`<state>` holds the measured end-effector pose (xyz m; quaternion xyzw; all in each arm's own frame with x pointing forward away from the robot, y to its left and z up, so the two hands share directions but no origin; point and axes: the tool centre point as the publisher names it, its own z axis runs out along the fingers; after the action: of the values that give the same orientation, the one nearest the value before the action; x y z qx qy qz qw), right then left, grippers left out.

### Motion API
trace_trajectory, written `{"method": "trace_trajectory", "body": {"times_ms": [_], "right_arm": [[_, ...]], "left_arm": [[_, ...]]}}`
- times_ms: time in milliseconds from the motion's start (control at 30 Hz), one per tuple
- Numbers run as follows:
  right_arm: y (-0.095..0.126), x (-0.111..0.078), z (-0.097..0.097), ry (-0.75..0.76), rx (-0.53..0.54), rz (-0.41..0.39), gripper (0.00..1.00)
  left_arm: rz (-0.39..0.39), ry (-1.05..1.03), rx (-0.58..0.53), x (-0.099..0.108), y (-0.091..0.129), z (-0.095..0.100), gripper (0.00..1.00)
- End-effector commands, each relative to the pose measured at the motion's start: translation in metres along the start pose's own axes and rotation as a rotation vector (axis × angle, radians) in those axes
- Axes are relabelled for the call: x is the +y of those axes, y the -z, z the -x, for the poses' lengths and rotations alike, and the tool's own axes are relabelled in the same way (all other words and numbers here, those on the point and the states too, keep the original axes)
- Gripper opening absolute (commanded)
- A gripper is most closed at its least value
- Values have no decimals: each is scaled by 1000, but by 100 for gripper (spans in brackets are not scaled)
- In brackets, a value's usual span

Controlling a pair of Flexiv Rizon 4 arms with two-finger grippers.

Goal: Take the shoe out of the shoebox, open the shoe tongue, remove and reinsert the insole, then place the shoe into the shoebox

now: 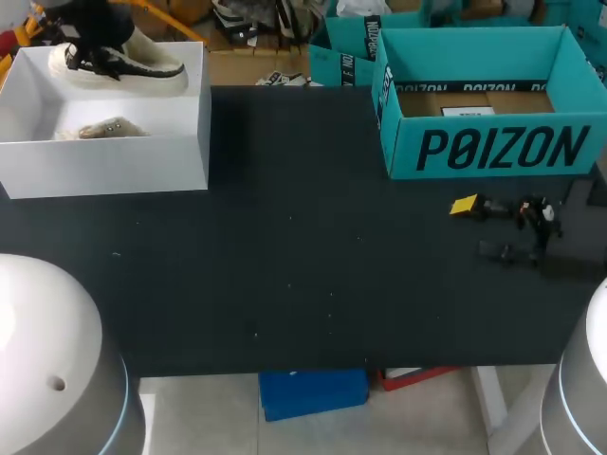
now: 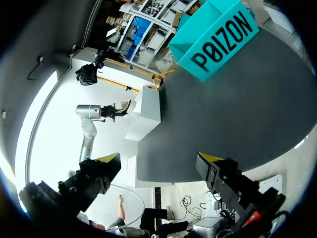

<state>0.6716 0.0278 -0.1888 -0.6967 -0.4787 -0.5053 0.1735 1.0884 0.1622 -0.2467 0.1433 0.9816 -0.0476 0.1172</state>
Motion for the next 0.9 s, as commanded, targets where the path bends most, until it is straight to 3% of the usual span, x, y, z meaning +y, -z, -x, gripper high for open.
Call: {"method": "trace_trajectory", "body": {"times_ms": [33, 900], "right_arm": [[0, 0, 0, -1, 0, 0, 100], [0, 0, 0, -1, 0, 0, 100]], "left_arm": [[11, 12, -2, 5, -6, -1, 0], [15, 17, -2, 6, -7, -1, 0]]}}
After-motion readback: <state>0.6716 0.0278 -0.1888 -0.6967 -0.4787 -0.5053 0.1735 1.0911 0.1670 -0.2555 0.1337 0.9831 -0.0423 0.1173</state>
